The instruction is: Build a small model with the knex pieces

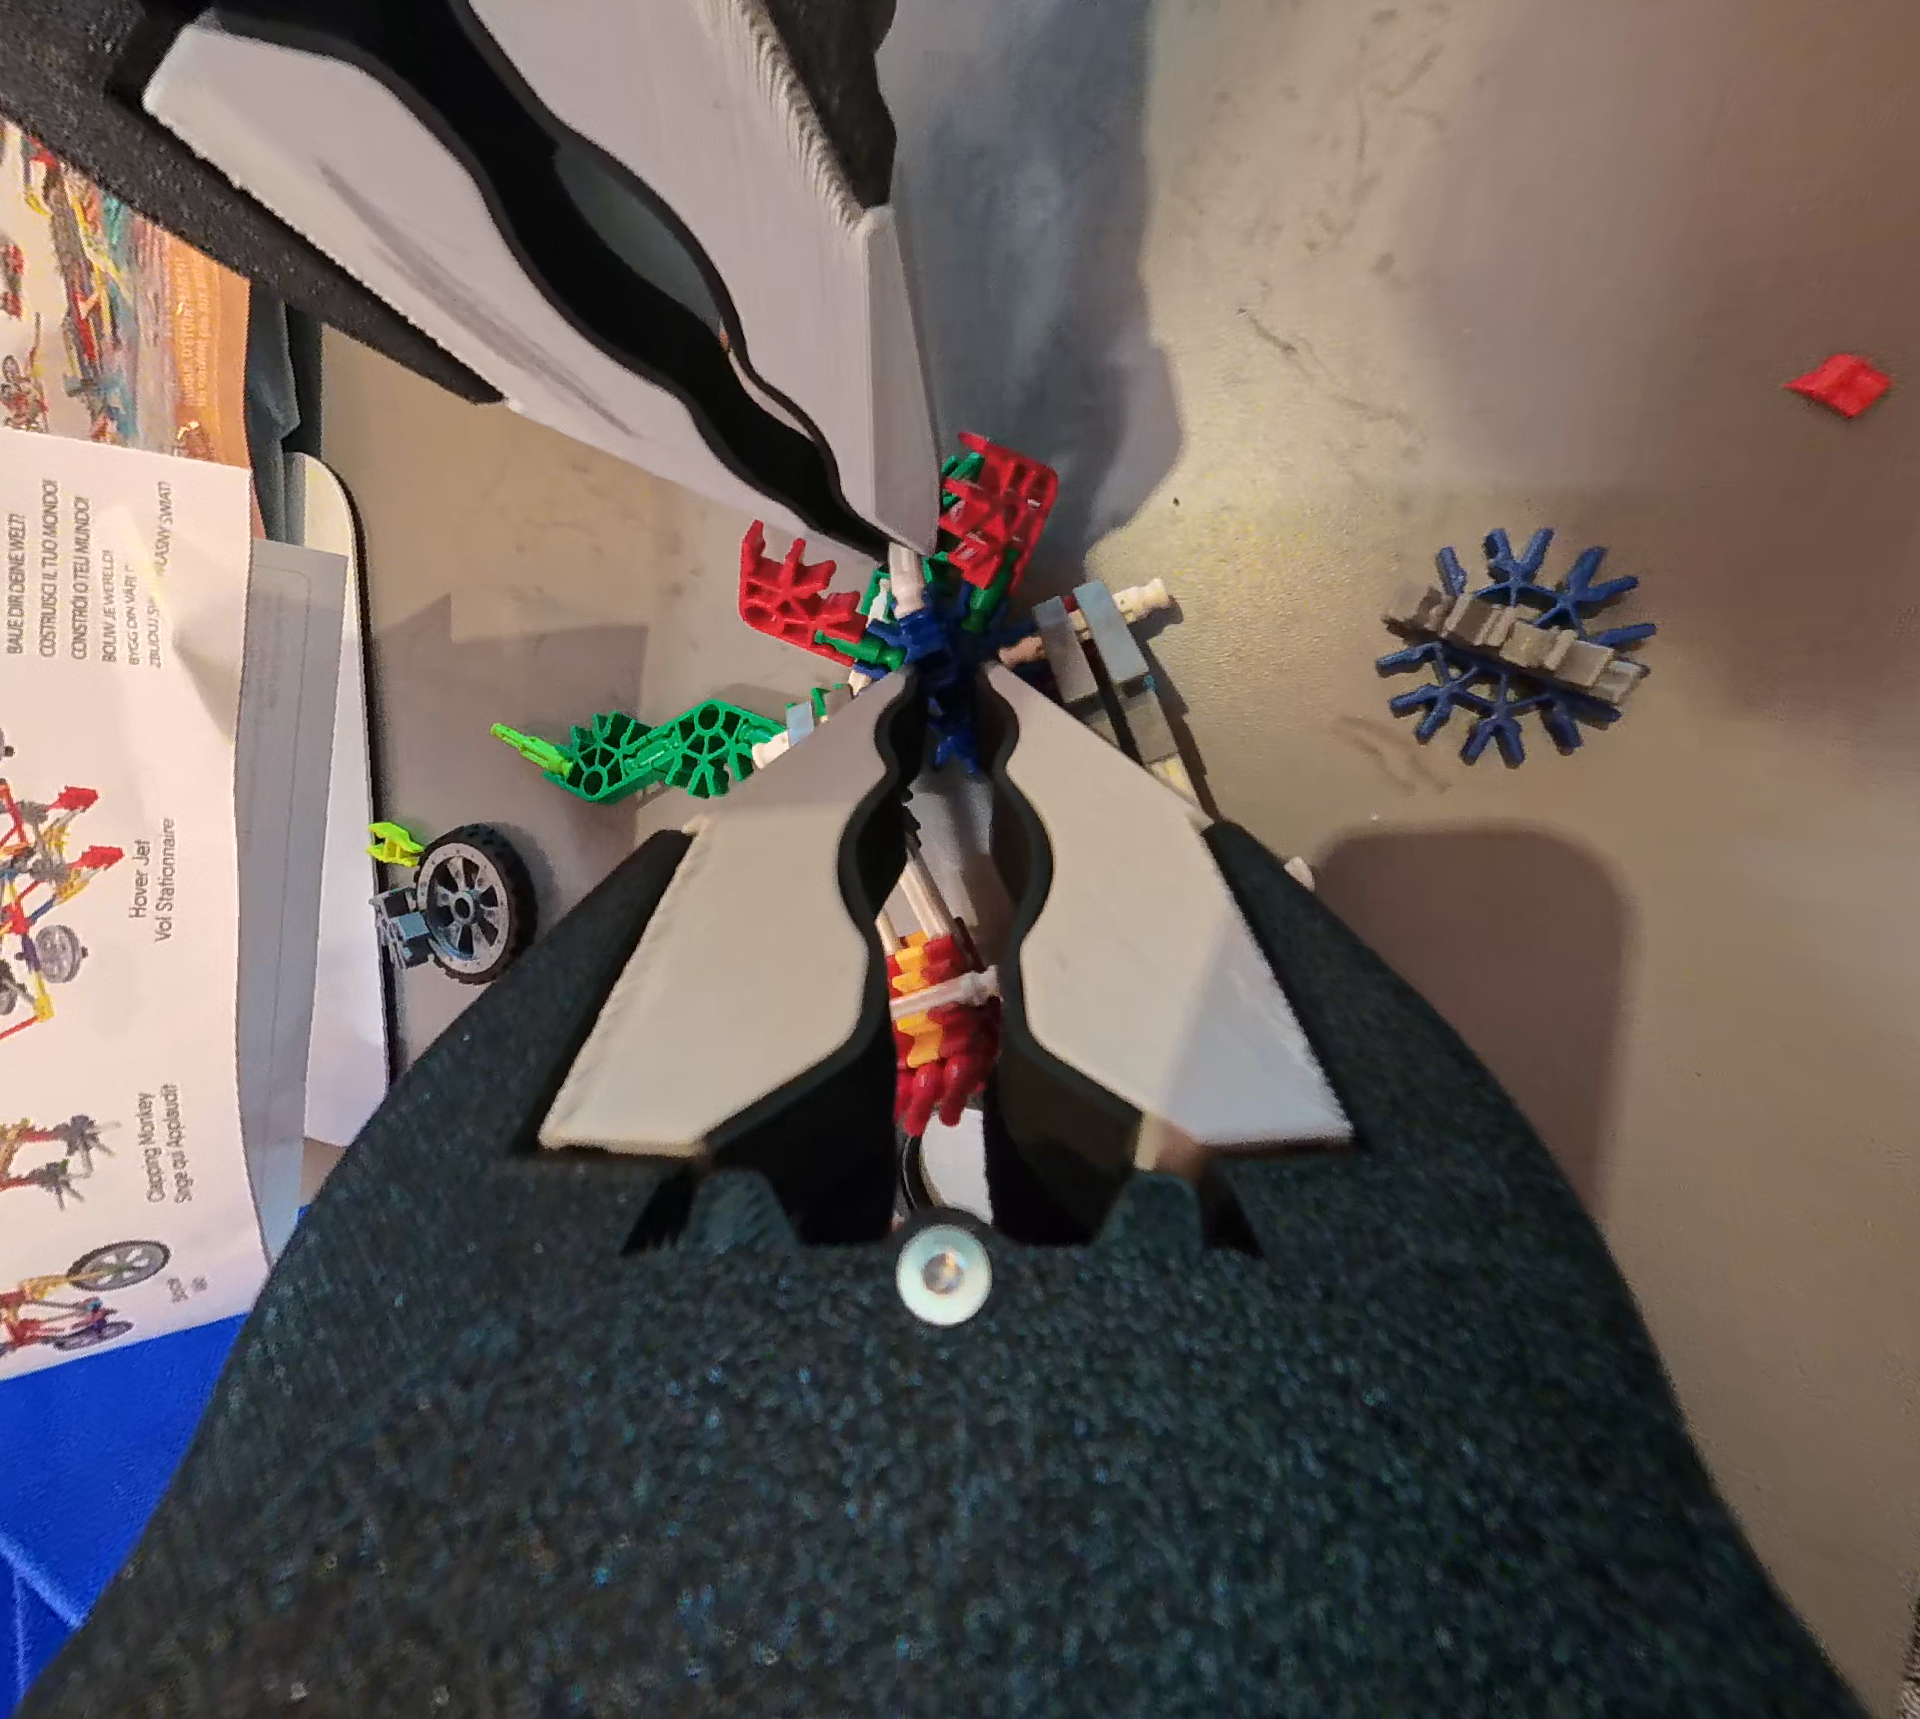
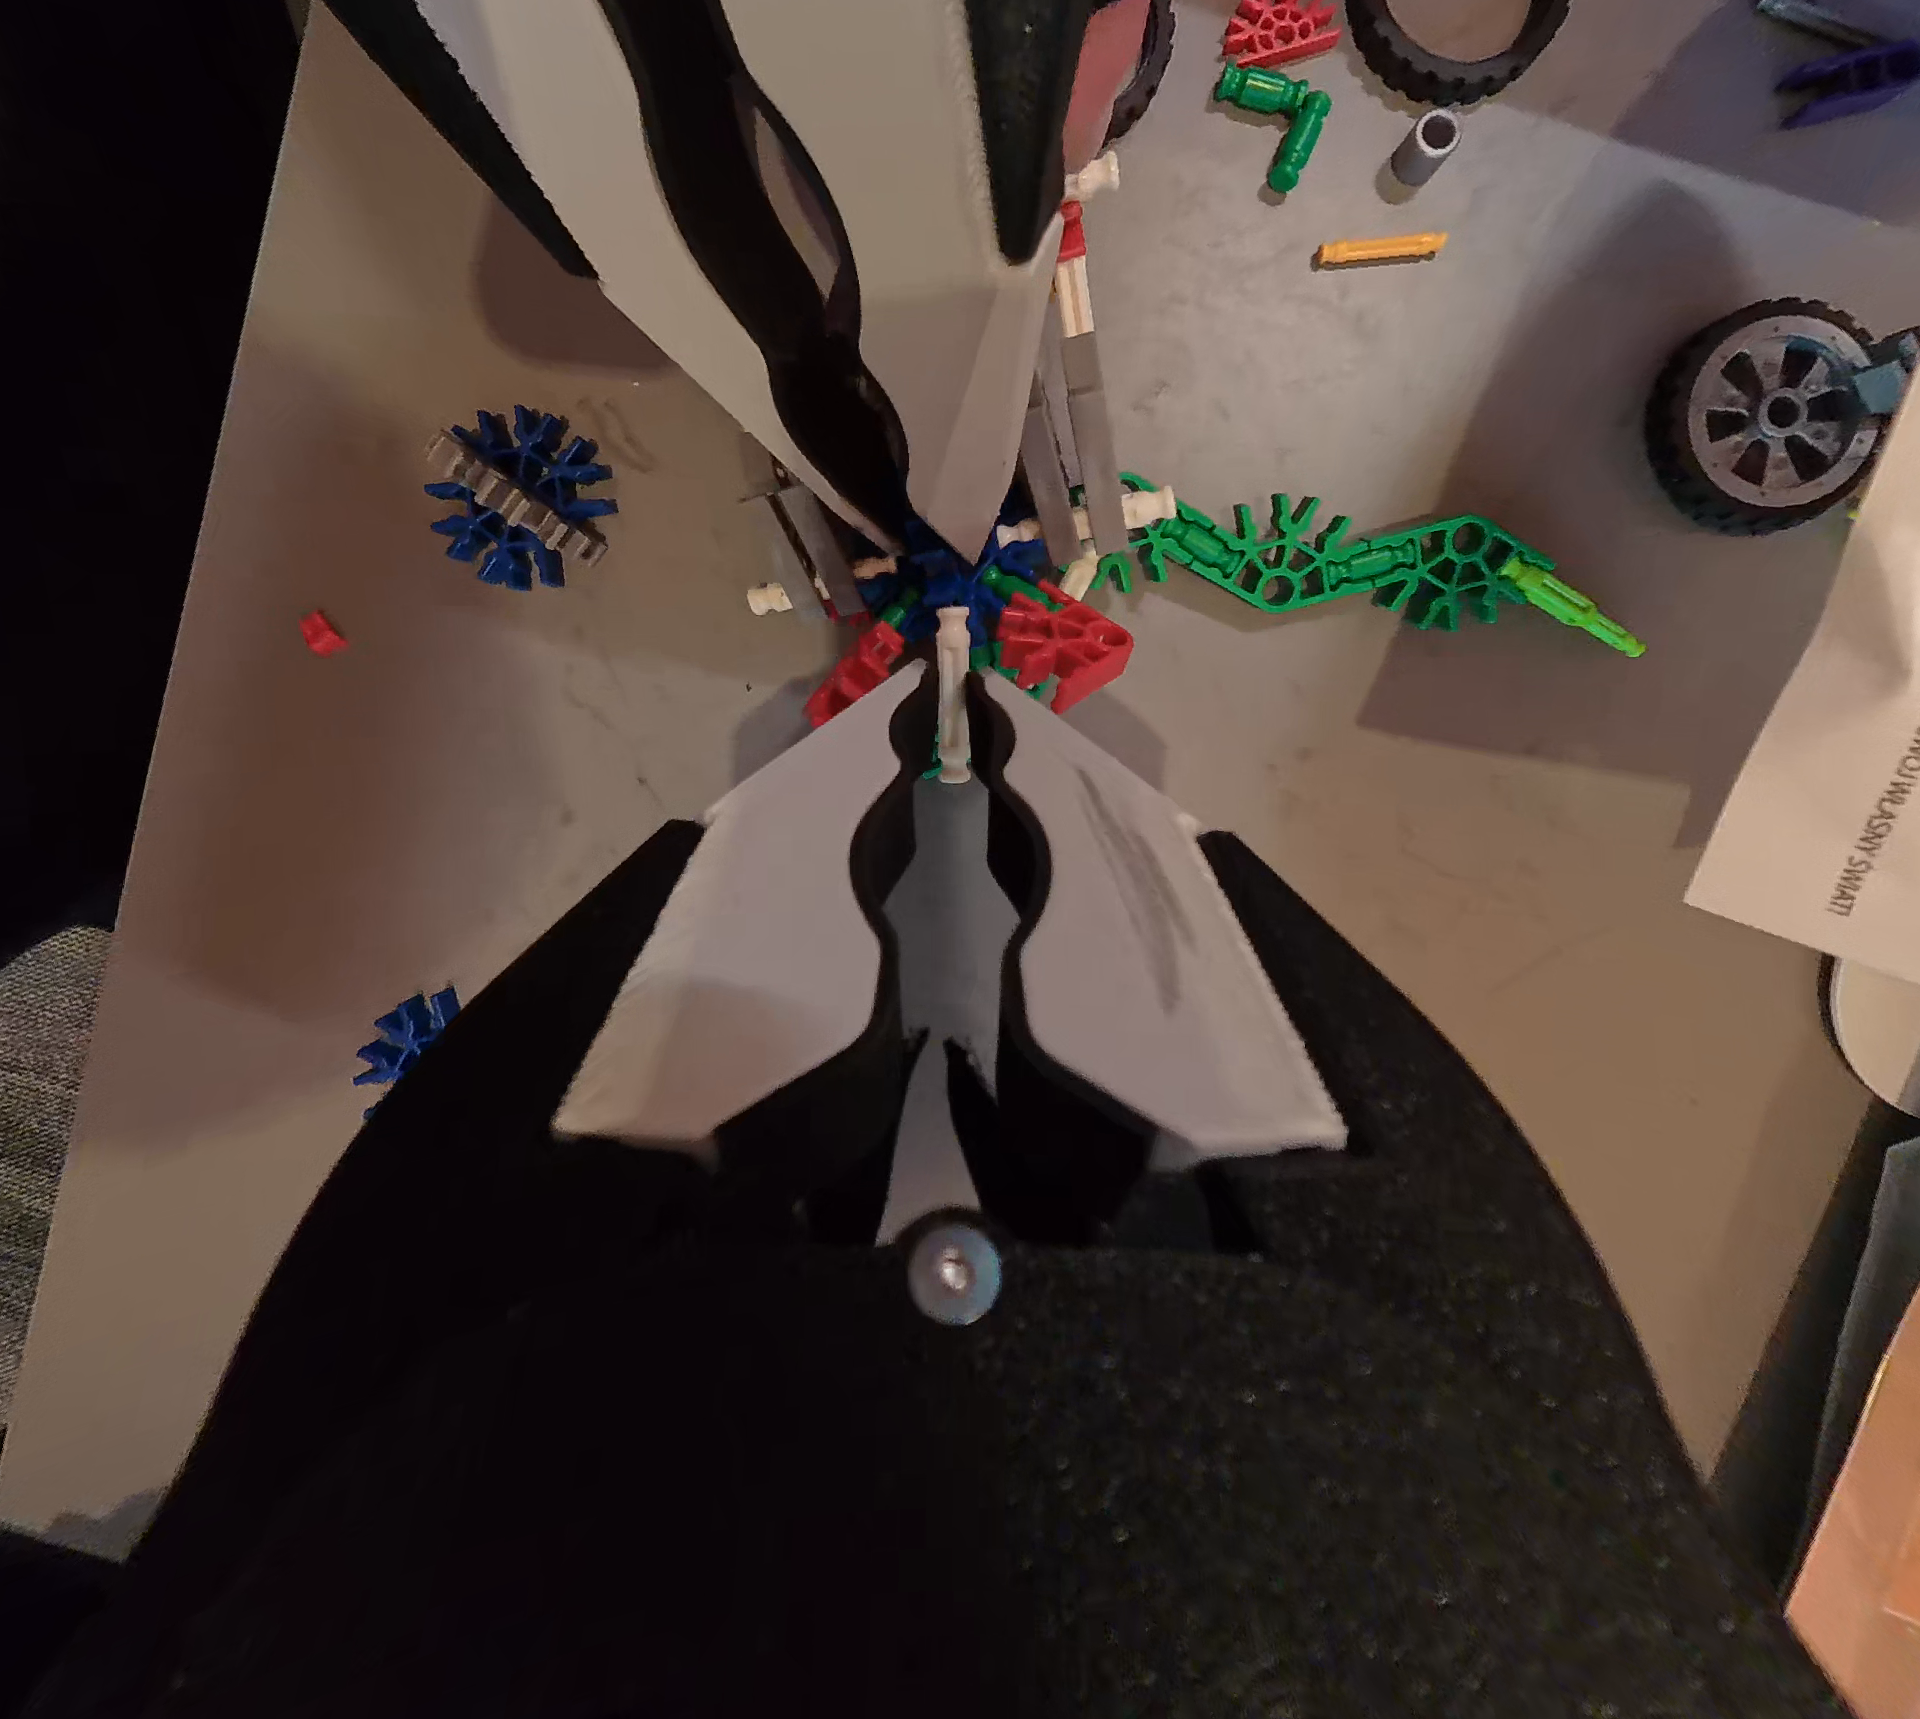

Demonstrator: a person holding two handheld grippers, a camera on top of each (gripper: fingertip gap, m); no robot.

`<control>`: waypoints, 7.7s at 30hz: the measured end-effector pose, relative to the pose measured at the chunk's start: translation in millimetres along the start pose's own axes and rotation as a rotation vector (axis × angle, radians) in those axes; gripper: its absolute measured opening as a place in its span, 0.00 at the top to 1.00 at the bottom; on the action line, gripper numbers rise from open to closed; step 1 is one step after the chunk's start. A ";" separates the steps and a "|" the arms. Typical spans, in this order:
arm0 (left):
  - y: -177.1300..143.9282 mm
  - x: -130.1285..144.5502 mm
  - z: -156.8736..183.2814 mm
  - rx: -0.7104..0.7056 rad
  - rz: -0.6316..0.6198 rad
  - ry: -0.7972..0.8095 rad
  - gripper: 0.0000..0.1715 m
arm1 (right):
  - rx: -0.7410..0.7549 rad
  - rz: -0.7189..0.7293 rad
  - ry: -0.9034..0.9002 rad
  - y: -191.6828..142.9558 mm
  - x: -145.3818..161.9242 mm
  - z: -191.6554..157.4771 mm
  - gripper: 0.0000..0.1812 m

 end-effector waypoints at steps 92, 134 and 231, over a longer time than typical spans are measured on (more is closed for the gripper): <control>4.1 -8.7 5.1 -0.083 0.004 0.379 0.92 | -0.072 0.115 0.045 13.7 13.0 3.1 0.97; 12.6 -6.1 13.6 -0.083 -0.004 0.391 0.91 | -0.119 0.138 0.091 12.1 16.9 5.1 0.97; -4.6 3.6 8.9 -0.089 -0.119 0.325 0.92 | 0.031 0.012 -0.051 6.5 15.9 0.5 0.95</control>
Point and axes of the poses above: each gripper's, where its closed fingertips meet, y out along the fingers, x out of its underside, z = x × y across the jaws, the point moved 8 cm from there along -y, back along the fingers, and after that the axes turned 6 degrees about z, right-handed, at the moved point
